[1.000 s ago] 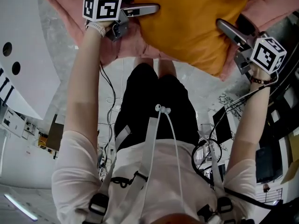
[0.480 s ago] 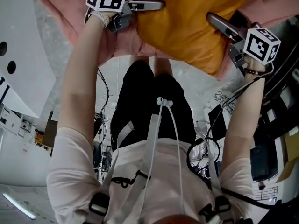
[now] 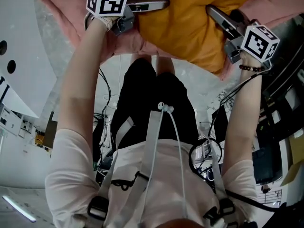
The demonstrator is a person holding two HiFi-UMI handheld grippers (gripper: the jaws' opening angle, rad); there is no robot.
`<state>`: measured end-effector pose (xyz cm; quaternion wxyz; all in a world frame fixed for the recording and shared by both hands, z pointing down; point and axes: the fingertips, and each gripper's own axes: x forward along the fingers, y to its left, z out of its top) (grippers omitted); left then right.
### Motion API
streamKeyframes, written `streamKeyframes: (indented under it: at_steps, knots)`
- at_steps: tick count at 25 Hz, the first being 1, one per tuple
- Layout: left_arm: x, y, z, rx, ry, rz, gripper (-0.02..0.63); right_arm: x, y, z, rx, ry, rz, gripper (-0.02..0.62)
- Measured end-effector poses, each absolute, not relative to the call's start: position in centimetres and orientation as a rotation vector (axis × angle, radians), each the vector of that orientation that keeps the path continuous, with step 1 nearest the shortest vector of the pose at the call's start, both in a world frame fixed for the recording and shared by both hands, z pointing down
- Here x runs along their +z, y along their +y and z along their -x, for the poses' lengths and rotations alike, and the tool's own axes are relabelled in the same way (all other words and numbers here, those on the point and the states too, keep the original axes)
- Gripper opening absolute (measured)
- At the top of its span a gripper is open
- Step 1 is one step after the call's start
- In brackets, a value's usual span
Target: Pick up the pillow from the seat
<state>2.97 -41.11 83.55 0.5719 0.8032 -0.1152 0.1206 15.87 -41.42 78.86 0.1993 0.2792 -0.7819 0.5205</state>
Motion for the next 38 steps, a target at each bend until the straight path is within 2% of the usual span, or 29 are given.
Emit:
streamKeyframes:
  at_steps: [4, 7, 9, 13, 19, 38]
  knots:
    - [83.3, -41.3, -2.5, 0.274, -0.363, -1.929, 0.331, 78.2, -41.2, -16.0, 1.435, -2.228, -0.803, 0.183]
    - [82.5, -41.5, -2.0, 0.253, -0.422, -1.961, 0.256, 77.2, -41.1, -15.8, 1.407, -2.249, -0.794, 0.156]
    - [82.3, -41.7, -1.8, 0.242, -0.453, -1.981, 0.238, 77.0, -41.1, -15.7, 1.401, -2.277, -0.799, 0.150]
    - [82.0, -41.8, -1.5, 0.223, -0.499, -1.989, 0.236, 76.6, -41.0, -15.5, 1.390, -2.306, -0.811, 0.150]
    - [75.7, -40.7, -2.4, 0.177, -0.577, -2.043, 0.235, 70.6, -39.9, -16.8, 1.308, -2.409, -0.806, 0.150]
    - [64.4, -43.9, -2.4, 0.035, -0.713, -2.188, 0.229, 59.9, -42.7, -17.1, 1.065, -2.605, -0.803, 0.150]
